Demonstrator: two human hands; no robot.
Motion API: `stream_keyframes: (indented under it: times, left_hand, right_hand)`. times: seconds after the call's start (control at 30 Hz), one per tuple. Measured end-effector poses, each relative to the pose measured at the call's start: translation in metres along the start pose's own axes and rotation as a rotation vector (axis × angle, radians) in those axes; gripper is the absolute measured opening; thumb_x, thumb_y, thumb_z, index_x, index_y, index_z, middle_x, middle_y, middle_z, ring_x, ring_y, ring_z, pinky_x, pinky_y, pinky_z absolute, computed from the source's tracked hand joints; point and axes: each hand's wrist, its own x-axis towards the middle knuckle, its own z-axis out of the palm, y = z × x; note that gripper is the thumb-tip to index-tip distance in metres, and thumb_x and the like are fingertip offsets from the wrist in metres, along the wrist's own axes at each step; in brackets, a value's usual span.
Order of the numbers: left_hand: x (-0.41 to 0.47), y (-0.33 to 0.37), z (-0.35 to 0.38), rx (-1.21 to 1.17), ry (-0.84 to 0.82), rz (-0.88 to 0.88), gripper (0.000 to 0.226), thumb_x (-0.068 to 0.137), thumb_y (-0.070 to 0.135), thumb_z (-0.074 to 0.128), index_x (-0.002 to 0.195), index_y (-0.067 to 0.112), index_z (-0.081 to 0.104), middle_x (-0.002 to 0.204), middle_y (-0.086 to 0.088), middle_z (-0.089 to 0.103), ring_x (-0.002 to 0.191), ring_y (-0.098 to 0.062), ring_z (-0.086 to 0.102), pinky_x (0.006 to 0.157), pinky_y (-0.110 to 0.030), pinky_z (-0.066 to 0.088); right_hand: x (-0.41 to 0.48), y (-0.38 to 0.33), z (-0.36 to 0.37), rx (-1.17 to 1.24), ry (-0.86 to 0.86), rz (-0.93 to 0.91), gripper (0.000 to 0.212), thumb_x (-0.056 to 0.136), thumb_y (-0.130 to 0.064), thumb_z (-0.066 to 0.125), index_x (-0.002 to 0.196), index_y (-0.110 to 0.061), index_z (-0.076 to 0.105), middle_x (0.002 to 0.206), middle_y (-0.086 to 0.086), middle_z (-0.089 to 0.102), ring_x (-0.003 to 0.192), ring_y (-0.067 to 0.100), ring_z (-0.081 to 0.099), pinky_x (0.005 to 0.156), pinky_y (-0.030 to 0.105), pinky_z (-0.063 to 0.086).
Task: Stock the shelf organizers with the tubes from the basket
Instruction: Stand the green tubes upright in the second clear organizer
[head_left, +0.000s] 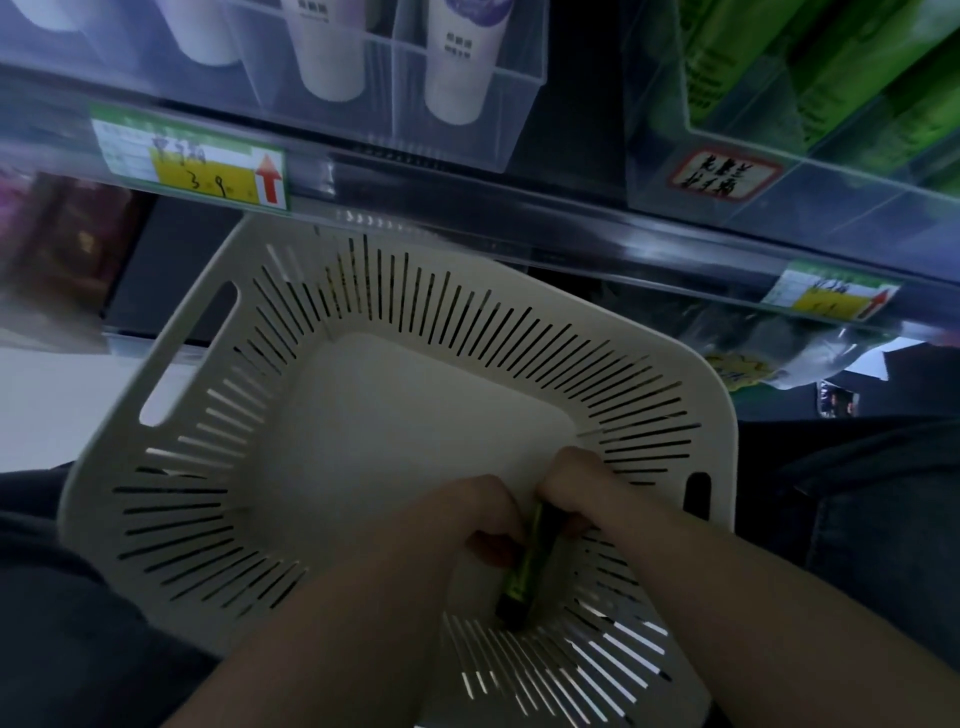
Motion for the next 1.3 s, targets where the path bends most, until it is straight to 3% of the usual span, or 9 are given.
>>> stream_keyframes:
  times: [0.1, 0.3, 0.43, 0.57, 0.8, 0.87, 0.97, 1.17, 1.3]
  left_hand:
    - [0.004, -0.003, -0.001, -0.024, -0.016, 0.015, 0.037, 0.097, 0.010, 0.047, 0.131, -0.005, 0.047, 0.135, -0.020, 0.051, 0.121, -0.026, 0.053, 0.106, -0.035, 0.039]
    - [-0.001, -0.004, -0.005, -0.051, 0.044, 0.110, 0.034, 0.091, 0.003, 0.053, 0.123, -0.010, 0.053, 0.121, -0.025, 0.059, 0.066, -0.016, 0.056, 0.079, -0.030, 0.051]
    - [-0.005, -0.005, -0.008, -0.063, 0.111, 0.132, 0.028, 0.090, 0.006, 0.055, 0.114, -0.009, 0.058, 0.082, -0.014, 0.060, 0.066, -0.016, 0.057, 0.077, -0.031, 0.051]
    - [-0.014, -0.005, -0.013, -0.054, 0.230, 0.158, 0.013, 0.090, 0.009, 0.056, 0.100, 0.001, 0.058, 0.071, -0.010, 0.055, 0.066, -0.018, 0.056, 0.071, -0.030, 0.051]
    - [-0.047, -0.003, -0.019, -0.087, 0.342, 0.282, 0.022, 0.089, 0.018, 0.059, 0.110, 0.013, 0.057, 0.099, -0.010, 0.058, 0.087, -0.021, 0.057, 0.070, -0.027, 0.046]
    - [-0.057, -0.001, -0.020, -0.118, 0.364, 0.341, 0.024, 0.090, 0.019, 0.058, 0.113, 0.013, 0.057, 0.099, -0.008, 0.060, 0.087, -0.018, 0.058, 0.073, -0.027, 0.046]
    - [-0.072, 0.002, -0.019, -0.151, 0.424, 0.421, 0.013, 0.091, 0.018, 0.057, 0.103, 0.014, 0.059, 0.096, -0.008, 0.062, 0.085, -0.020, 0.060, 0.079, -0.031, 0.049]
    - [-0.109, 0.012, -0.010, -0.163, 0.507, 0.579, 0.006, 0.090, 0.018, 0.059, 0.085, 0.017, 0.057, 0.092, -0.009, 0.064, 0.083, -0.021, 0.064, 0.079, -0.033, 0.054]
    - [-0.134, 0.025, -0.005, -0.156, 0.531, 0.663, 0.013, 0.091, 0.018, 0.058, 0.102, 0.012, 0.060, 0.102, -0.010, 0.067, 0.090, -0.021, 0.066, 0.077, -0.028, 0.054]
  right_hand:
    - [0.001, -0.001, 0.000, 0.113, -0.017, 0.022, 0.012, 0.091, -0.008, 0.046, 0.088, -0.002, 0.056, 0.111, 0.018, 0.062, 0.093, 0.030, 0.064, 0.076, 0.033, 0.054]
    - [-0.006, -0.003, 0.000, 0.302, -0.020, 0.038, 0.011, 0.087, -0.006, 0.047, 0.081, -0.001, 0.054, 0.092, 0.021, 0.060, 0.083, 0.033, 0.065, 0.072, 0.039, 0.057]
    - [-0.011, -0.002, -0.002, 0.342, -0.036, -0.002, 0.025, 0.088, -0.006, 0.050, 0.110, 0.004, 0.054, 0.114, 0.024, 0.057, 0.103, 0.035, 0.061, 0.089, 0.044, 0.053]
    - [-0.019, 0.000, -0.001, 0.322, -0.043, -0.078, 0.031, 0.086, -0.009, 0.055, 0.114, 0.003, 0.052, 0.117, 0.022, 0.055, 0.107, 0.033, 0.058, 0.090, 0.043, 0.052]
    - [-0.042, 0.001, -0.017, 0.397, 0.007, -0.264, 0.031, 0.084, -0.006, 0.058, 0.113, 0.004, 0.055, 0.112, 0.022, 0.058, 0.105, 0.035, 0.059, 0.090, 0.044, 0.052]
    - [-0.051, 0.002, -0.024, 0.458, -0.009, -0.322, 0.009, 0.084, 0.002, 0.056, 0.092, 0.000, 0.058, 0.099, 0.022, 0.059, 0.098, 0.036, 0.062, 0.087, 0.048, 0.053]
    - [-0.064, 0.003, -0.037, 0.493, -0.004, -0.379, 0.017, 0.083, 0.007, 0.055, 0.071, -0.005, 0.054, 0.083, 0.019, 0.057, 0.090, 0.035, 0.065, 0.083, 0.047, 0.055]
    - [-0.093, 0.017, -0.057, 0.535, 0.055, -0.515, 0.019, 0.083, 0.001, 0.057, 0.067, -0.007, 0.055, 0.067, 0.011, 0.057, 0.060, 0.015, 0.060, 0.046, 0.018, 0.050]
    - [-0.108, 0.032, -0.066, 0.700, 0.116, -0.605, 0.013, 0.088, -0.005, 0.056, 0.076, -0.010, 0.057, 0.071, 0.009, 0.059, 0.063, 0.015, 0.061, 0.057, 0.023, 0.055]
